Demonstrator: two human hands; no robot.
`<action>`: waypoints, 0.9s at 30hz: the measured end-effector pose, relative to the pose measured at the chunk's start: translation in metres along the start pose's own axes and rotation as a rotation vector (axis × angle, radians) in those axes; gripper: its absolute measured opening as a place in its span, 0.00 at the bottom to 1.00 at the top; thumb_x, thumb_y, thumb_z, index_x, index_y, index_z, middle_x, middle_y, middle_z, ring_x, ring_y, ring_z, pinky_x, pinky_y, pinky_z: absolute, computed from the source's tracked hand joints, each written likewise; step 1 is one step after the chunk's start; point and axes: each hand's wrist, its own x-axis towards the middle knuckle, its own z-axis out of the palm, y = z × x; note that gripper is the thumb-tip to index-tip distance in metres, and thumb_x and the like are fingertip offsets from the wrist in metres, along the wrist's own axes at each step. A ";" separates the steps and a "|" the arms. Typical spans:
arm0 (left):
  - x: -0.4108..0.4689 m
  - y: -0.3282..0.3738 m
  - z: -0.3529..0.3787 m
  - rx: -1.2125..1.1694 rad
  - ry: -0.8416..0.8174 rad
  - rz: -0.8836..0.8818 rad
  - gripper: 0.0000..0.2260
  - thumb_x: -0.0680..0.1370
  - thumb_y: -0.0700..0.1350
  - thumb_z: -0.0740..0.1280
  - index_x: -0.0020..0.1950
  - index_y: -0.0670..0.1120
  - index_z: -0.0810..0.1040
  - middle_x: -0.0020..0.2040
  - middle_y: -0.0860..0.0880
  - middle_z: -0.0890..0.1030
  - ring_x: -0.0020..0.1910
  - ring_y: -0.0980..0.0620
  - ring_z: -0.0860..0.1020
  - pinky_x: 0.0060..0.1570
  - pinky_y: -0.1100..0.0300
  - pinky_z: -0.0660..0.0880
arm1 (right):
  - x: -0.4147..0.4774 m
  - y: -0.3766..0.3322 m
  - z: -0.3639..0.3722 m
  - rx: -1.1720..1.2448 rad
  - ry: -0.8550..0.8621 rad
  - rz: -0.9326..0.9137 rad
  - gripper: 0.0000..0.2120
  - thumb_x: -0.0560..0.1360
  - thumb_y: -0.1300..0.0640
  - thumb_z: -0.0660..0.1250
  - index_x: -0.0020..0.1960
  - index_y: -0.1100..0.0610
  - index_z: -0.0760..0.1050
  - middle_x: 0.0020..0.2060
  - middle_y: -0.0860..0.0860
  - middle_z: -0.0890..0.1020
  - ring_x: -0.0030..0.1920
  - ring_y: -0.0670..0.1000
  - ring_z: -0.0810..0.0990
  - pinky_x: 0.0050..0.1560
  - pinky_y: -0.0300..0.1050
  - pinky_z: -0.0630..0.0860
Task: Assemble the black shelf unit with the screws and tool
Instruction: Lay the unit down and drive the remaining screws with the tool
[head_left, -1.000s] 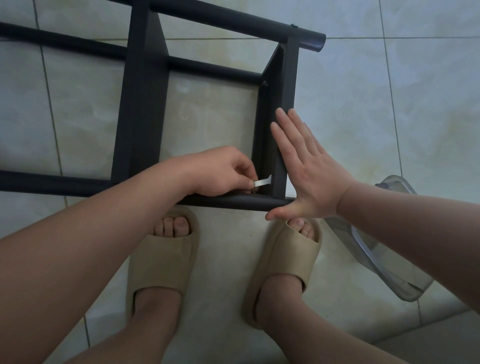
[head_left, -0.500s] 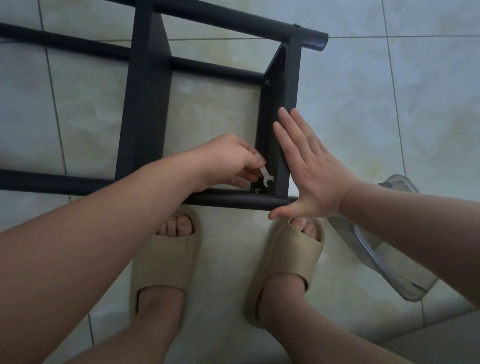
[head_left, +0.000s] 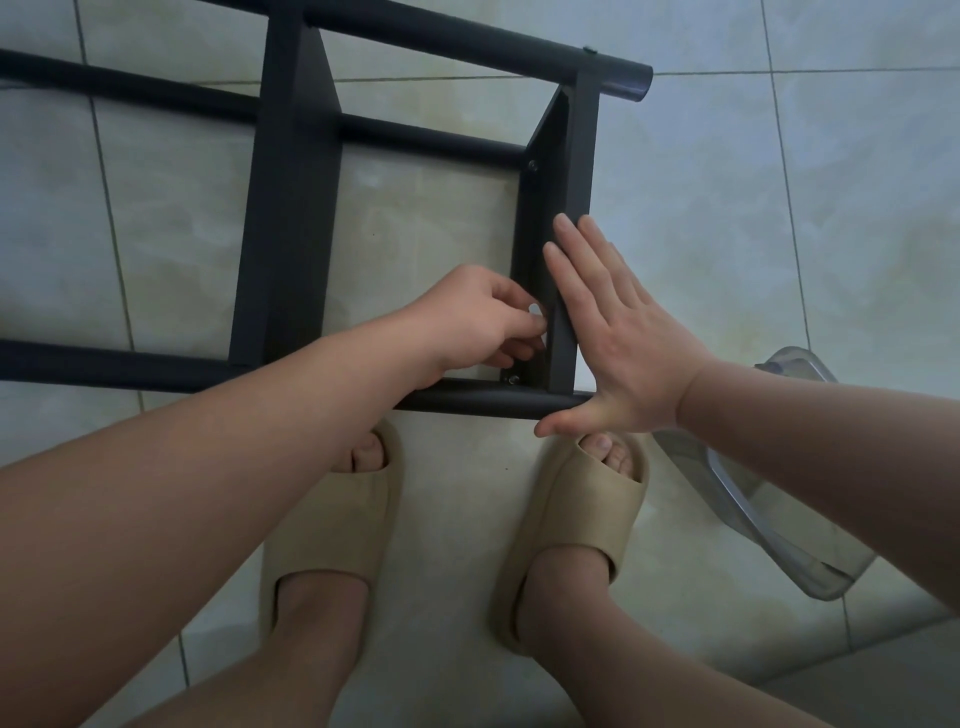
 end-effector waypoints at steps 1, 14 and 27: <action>0.000 0.000 -0.001 -0.020 -0.004 -0.007 0.05 0.80 0.41 0.69 0.44 0.47 0.80 0.34 0.53 0.84 0.40 0.54 0.83 0.42 0.62 0.80 | 0.000 0.000 0.000 0.001 0.002 -0.001 0.64 0.67 0.18 0.55 0.81 0.67 0.45 0.81 0.63 0.45 0.81 0.64 0.42 0.78 0.66 0.52; 0.000 -0.004 -0.005 -0.042 -0.023 -0.030 0.03 0.79 0.42 0.70 0.46 0.47 0.80 0.39 0.49 0.86 0.41 0.53 0.84 0.41 0.61 0.78 | 0.000 0.000 0.000 -0.001 -0.001 -0.001 0.65 0.67 0.17 0.55 0.81 0.67 0.45 0.81 0.63 0.46 0.81 0.64 0.41 0.79 0.66 0.51; 0.003 -0.007 -0.005 -0.088 -0.046 -0.065 0.04 0.79 0.43 0.70 0.45 0.47 0.80 0.37 0.50 0.86 0.40 0.53 0.85 0.40 0.60 0.78 | 0.000 0.001 0.000 -0.010 -0.001 0.001 0.65 0.67 0.17 0.55 0.81 0.66 0.44 0.81 0.63 0.45 0.81 0.62 0.40 0.79 0.64 0.50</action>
